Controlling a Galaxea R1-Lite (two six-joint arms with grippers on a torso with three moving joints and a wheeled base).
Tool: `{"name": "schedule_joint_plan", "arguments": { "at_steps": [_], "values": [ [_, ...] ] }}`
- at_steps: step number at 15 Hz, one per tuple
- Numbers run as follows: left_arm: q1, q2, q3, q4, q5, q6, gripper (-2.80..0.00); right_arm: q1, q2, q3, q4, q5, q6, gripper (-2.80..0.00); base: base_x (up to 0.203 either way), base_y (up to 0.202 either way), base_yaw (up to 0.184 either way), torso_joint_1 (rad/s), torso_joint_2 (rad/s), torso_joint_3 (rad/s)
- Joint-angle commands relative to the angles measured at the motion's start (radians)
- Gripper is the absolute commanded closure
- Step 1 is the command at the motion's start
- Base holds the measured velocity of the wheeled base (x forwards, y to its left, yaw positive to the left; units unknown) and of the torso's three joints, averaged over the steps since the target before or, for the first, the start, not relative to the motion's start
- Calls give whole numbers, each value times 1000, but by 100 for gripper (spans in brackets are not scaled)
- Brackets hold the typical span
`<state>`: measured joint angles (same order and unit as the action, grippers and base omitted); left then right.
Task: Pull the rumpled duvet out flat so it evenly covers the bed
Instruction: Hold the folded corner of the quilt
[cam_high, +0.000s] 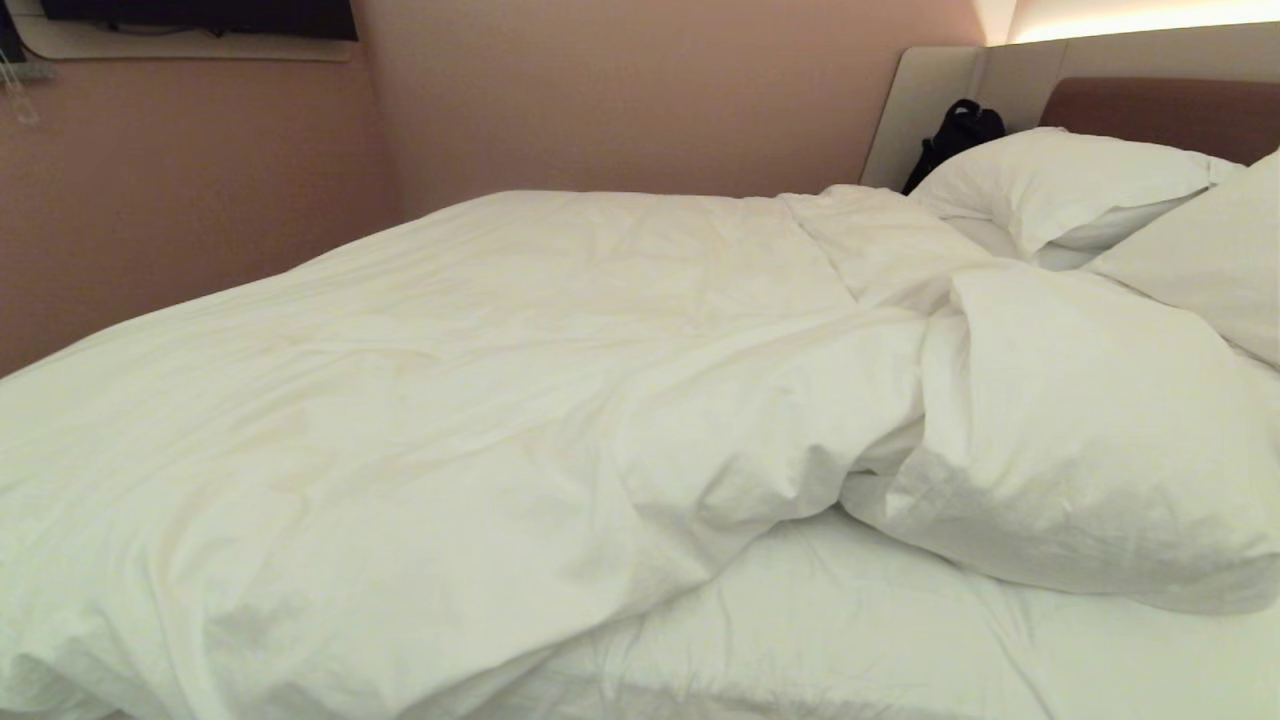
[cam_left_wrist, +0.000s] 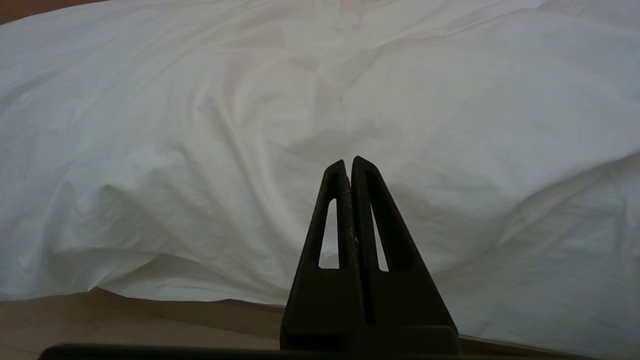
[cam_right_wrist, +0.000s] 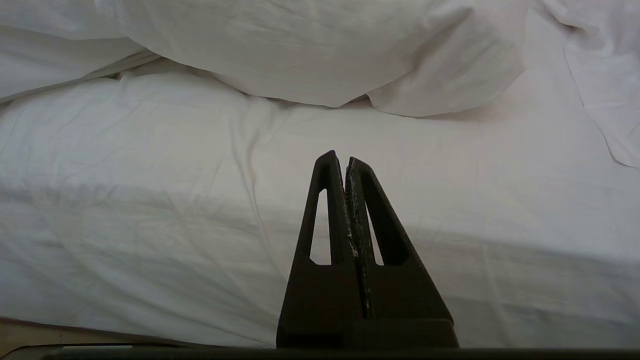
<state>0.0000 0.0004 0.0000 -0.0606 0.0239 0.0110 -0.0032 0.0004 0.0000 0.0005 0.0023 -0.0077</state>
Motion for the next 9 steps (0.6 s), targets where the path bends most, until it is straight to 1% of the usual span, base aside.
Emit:
{"name": "schedule_joint_plan", "arguments": {
  "at_steps": [1, 9],
  "values": [
    [0, 0, 0, -1, 1, 0, 0, 0, 0, 0, -1, 1, -2, 0, 0, 0, 0, 0, 0, 0],
    [0, 0, 0, -1, 1, 0, 0, 0, 0, 0, 1, 4, -23, 0, 0, 0, 0, 0, 0, 0]
  ]
}}
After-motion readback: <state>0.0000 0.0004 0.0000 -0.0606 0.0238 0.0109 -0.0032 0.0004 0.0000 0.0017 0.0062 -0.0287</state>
